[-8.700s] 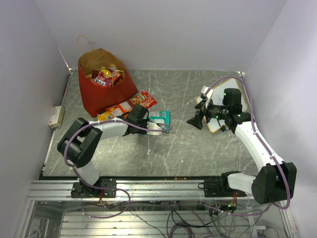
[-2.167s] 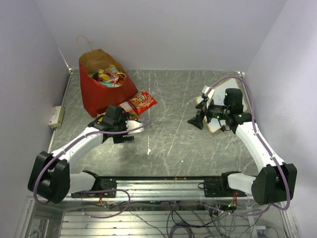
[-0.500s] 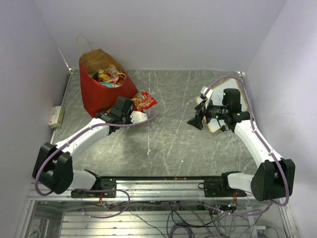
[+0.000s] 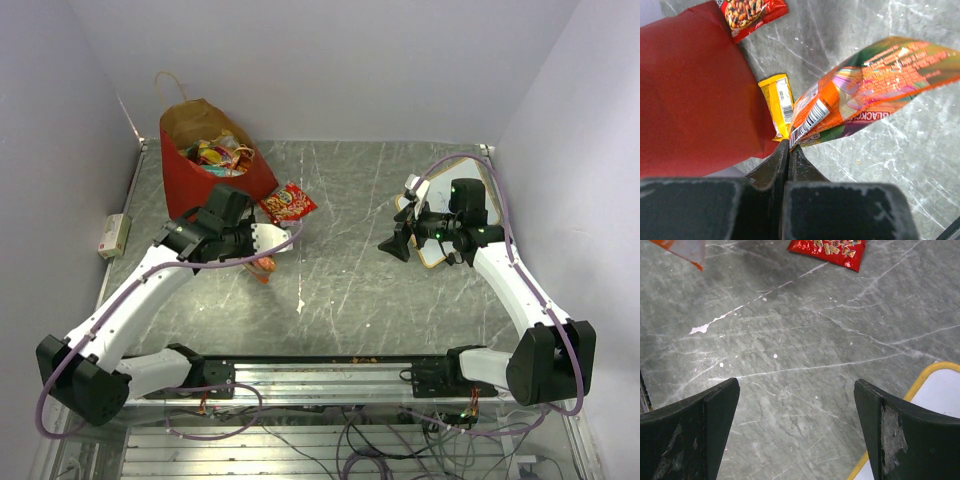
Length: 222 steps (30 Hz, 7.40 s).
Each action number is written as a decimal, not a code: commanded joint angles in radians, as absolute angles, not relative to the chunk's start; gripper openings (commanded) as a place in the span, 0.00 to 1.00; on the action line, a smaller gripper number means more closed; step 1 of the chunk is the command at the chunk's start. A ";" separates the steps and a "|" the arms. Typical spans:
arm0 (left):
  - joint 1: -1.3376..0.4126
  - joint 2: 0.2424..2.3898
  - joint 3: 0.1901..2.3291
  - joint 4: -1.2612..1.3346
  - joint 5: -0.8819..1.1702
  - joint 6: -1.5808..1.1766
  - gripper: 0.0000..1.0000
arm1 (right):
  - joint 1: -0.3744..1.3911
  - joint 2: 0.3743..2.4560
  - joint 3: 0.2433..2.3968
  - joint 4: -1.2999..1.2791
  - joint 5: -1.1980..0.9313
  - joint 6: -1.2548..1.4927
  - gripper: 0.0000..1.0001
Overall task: Place the snacks into the paper bag
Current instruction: Pick up the snack from the center of the board, then place the snack in the paper bag, then pick up the snack from the center of the board.
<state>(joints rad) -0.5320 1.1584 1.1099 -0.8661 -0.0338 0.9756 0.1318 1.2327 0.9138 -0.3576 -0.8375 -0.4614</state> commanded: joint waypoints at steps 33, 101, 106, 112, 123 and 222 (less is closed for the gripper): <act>-0.357 1.118 1.713 -1.024 -0.157 0.555 0.07 | 0.120 1.221 0.920 -0.357 -0.820 -0.480 0.98; 0.018 1.591 1.813 -0.914 0.059 1.263 0.07 | 0.119 1.198 0.909 -0.348 -0.827 -0.480 0.98; 0.022 1.632 1.899 -1.009 0.054 1.277 0.07 | 0.120 1.198 0.906 -0.343 -0.828 -0.477 0.98; 0.019 1.729 2.022 -1.077 0.052 1.246 0.07 | 0.120 1.203 0.907 -0.345 -0.828 -0.479 0.98; -0.030 1.898 2.172 -1.171 -0.072 1.241 0.07 | 0.119 1.201 0.907 -0.347 -0.820 -0.481 0.98; -0.133 1.182 1.449 -0.593 0.469 0.391 0.90 | 0.121 1.212 0.889 -0.256 -0.791 -0.363 1.00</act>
<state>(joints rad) -0.1131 1.2438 1.5192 -0.6220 0.3553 0.3607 0.1253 1.2026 0.9062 -0.3283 -0.7883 -0.4320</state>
